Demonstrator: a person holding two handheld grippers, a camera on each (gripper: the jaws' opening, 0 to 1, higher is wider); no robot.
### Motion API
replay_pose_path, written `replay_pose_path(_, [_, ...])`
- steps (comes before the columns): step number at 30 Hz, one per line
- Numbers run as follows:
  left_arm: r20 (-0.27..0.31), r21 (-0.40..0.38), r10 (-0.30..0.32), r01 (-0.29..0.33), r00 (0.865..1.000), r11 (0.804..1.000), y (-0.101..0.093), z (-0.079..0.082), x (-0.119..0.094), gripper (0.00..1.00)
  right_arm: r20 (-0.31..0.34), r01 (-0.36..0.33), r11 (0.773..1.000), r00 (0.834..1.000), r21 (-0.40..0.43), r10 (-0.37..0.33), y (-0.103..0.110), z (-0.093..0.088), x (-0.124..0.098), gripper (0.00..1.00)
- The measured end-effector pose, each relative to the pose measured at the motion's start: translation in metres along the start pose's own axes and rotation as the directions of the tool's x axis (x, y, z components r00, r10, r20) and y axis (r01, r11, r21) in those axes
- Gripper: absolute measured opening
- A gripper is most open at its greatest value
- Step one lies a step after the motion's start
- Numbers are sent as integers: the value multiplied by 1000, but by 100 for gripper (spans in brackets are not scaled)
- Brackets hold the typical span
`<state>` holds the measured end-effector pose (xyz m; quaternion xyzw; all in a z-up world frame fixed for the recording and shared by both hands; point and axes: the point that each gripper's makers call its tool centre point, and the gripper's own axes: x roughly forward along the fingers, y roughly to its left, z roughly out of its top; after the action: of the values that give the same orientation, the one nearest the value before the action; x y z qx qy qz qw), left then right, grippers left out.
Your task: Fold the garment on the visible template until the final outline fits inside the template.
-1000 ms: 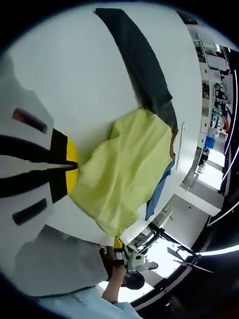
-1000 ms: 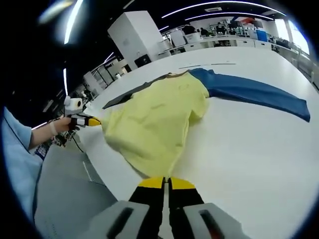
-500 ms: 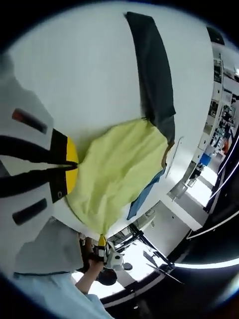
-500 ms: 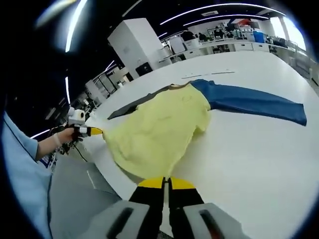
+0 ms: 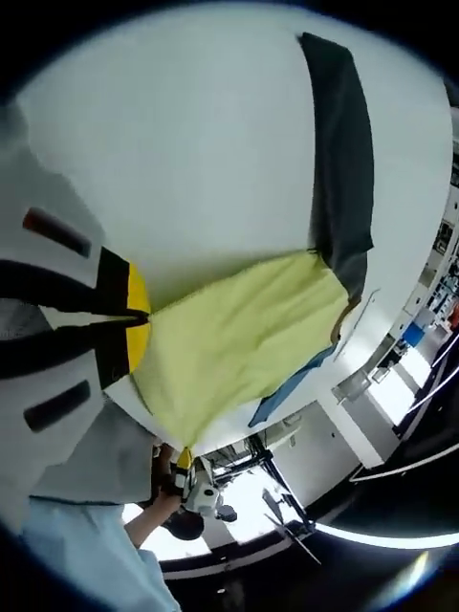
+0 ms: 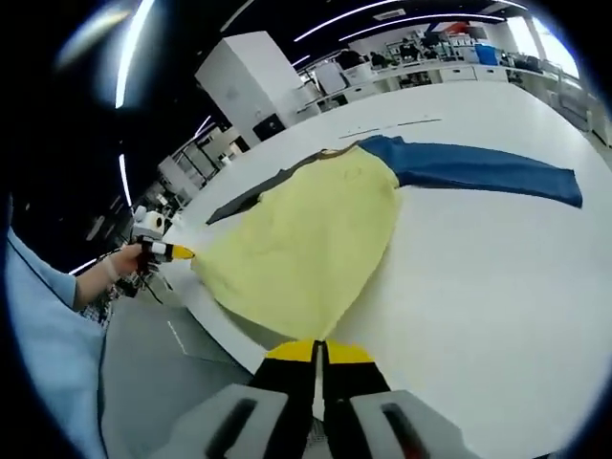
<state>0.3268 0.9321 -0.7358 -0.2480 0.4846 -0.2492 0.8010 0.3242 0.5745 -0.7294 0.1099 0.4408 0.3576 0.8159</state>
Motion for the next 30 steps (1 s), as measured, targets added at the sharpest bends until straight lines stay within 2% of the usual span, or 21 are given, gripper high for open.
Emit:
replay_pose_path(4, [-45, 10, 32, -32, 998, 999, 9, -12, 10, 0, -47, 10, 1000, 999, 8, -10, -7, -17, 9, 0])
replay_pose_path(10, [-76, 30, 78, -76, 994, 997, 16, -18, 17, 0, -69, 24, 1000, 997, -2, -24, -15, -20, 11, 0])
replay_pose_path(12, [-85, 77, 99, -92, 992, 993, 19, -19, 19, 0, -75, 27, 1000, 997, -4, -27, -17, -21, 12, 0])
replay_pose_path(16, [-62, 167, 82, -70, 995, 983, 16, -21, 21, 0, -72, 27, 1000, 997, -1, -27, -18, -21, 12, 0])
replay_pose_path(19, [-58, 158, 74, -64, 996, 985, 17, -22, 19, 4, -65, 23, 1000, 998, 11, -22, -19, -20, 12, 0])
replay_pose_path(22, [-27, 108, 31, -28, 999, 994, 14, -21, 15, 13, -56, 13, 1000, 998, 2, -13, -18, -20, 12, 0])
replay_pose_path(24, [-19, 94, 31, -29, 999, 995, 15, -21, 12, 16, -50, 7, 1000, 999, -4, -7, -17, -19, 11, 0])
replay_pose_path(28, [-44, 84, 31, -27, 999, 996, 13, -30, 11, 12, -49, 28, 1000, 998, -1, -28, -23, -20, 10, 0])
replay_pose_path(30, [-57, 66, 20, -16, 998, 998, 10, -37, 12, 11, -27, 27, 999, 999, 28, -26, -24, -17, 11, 4])
